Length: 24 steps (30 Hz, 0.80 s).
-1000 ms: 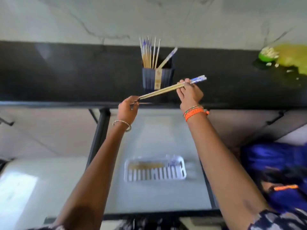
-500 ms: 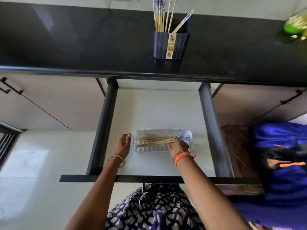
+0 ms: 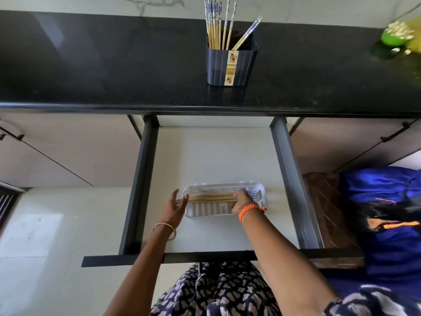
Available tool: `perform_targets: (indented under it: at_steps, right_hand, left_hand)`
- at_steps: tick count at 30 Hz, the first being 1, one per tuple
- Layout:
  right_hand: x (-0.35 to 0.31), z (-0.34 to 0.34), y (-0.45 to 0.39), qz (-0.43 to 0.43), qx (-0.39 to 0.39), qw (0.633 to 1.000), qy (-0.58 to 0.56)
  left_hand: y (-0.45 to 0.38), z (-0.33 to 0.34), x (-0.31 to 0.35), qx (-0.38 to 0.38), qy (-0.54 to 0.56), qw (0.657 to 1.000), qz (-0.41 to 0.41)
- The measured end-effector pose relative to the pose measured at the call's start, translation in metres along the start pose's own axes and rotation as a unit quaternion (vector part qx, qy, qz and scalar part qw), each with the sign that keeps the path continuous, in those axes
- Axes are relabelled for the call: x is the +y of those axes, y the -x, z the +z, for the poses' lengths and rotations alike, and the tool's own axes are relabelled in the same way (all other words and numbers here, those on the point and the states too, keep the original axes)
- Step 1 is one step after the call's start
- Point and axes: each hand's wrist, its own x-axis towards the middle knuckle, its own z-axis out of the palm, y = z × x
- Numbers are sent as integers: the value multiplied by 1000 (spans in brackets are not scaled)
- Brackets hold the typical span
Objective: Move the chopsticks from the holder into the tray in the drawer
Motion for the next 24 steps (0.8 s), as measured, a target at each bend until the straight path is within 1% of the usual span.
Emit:
perform_targets:
  at_steps: [3,7,9,11,15,17,20,22,24]
  right_hand:
    - [1,0,-2,30,4,999,-23]
    - [2,0,2,11,-10,1000,13]
    - [0,0,6,8,-12,1000,18]
    - [-2,0,10,12,-19,999,31]
    - [-29,5,30,-9,-88,992,90]
    - [-59,10,43,-44,-124,985,112]
    - [-128,19,67,-151,-164,970,100]
    - [-176,26,78,-236,-162,952,103]
    - [-223,32,88,-299,-147,937,108]
  left_hand:
    - [-1,1,-2,-15,24,999,-21]
    - [0,4,-2,-15,5,1000,-18]
    - [-1,5,-2,18,7,1000,-3]
    - [4,4,2,54,32,998,16]
    - [3,-2,31,131,78,987,46]
    - [-9,-9,63,154,102,980,70]
    - [-37,-33,134,161,92,969,164]
    - [-56,-47,186,161,72,958,227]
    - [-70,-57,232,174,34,945,276]
